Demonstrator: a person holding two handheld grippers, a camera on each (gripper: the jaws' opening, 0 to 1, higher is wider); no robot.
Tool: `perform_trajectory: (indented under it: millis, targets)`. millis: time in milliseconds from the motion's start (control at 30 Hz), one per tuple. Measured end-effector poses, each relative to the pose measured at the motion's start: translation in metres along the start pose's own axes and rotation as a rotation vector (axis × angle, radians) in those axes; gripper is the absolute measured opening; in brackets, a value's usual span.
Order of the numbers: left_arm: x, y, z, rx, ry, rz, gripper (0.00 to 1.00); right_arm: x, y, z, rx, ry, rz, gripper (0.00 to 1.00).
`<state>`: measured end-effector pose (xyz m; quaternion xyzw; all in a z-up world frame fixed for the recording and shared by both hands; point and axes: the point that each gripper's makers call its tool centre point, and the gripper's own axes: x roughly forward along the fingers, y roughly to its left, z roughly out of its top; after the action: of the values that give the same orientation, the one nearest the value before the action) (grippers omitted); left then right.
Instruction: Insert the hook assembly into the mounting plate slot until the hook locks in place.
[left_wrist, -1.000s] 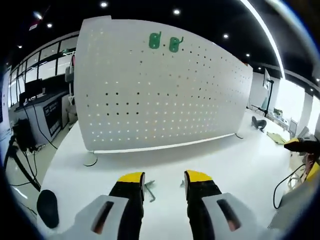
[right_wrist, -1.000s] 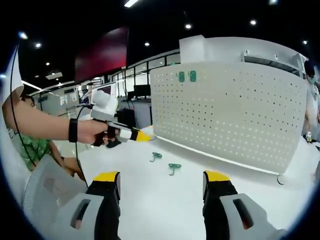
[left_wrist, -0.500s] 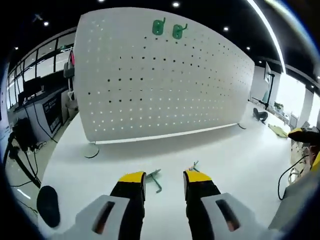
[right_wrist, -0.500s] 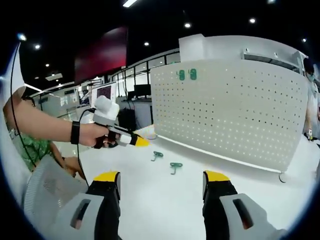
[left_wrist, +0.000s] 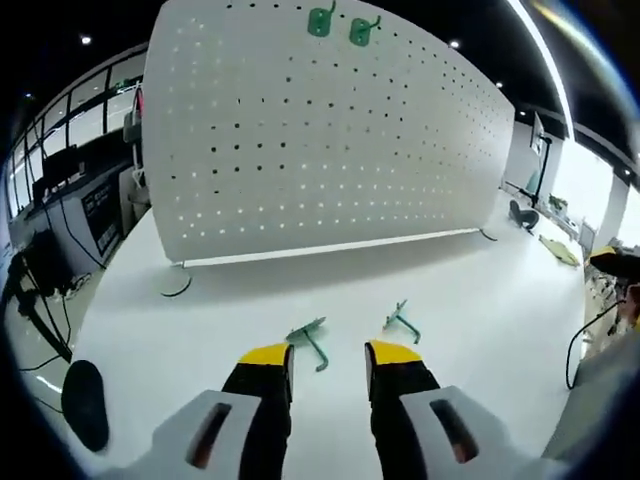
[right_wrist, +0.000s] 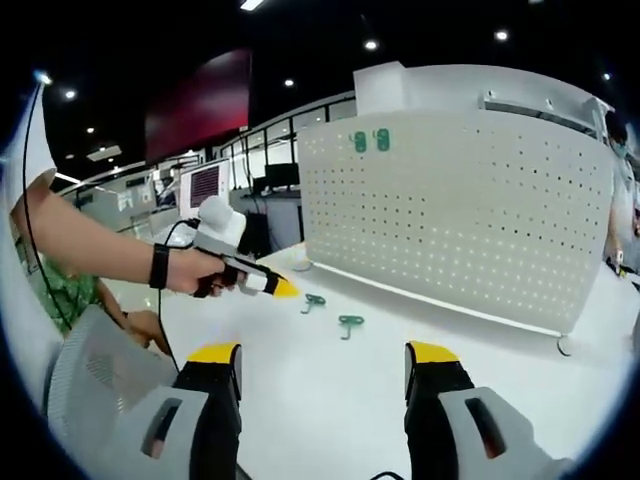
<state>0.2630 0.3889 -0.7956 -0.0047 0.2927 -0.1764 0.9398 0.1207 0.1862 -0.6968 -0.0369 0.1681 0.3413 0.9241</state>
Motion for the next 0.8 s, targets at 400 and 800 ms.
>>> perform_trajectory:
  millis: [400,800]
  targets:
    - [0.011,0.016,-0.008,-0.007,0.041,0.031,0.28,0.002,0.001,-0.002,-0.006,0.018,0.008,0.67]
    - [0.024,0.023,-0.011,0.025,0.055,0.057,0.24,0.002,-0.001,-0.011,0.012,0.035,-0.001,0.66]
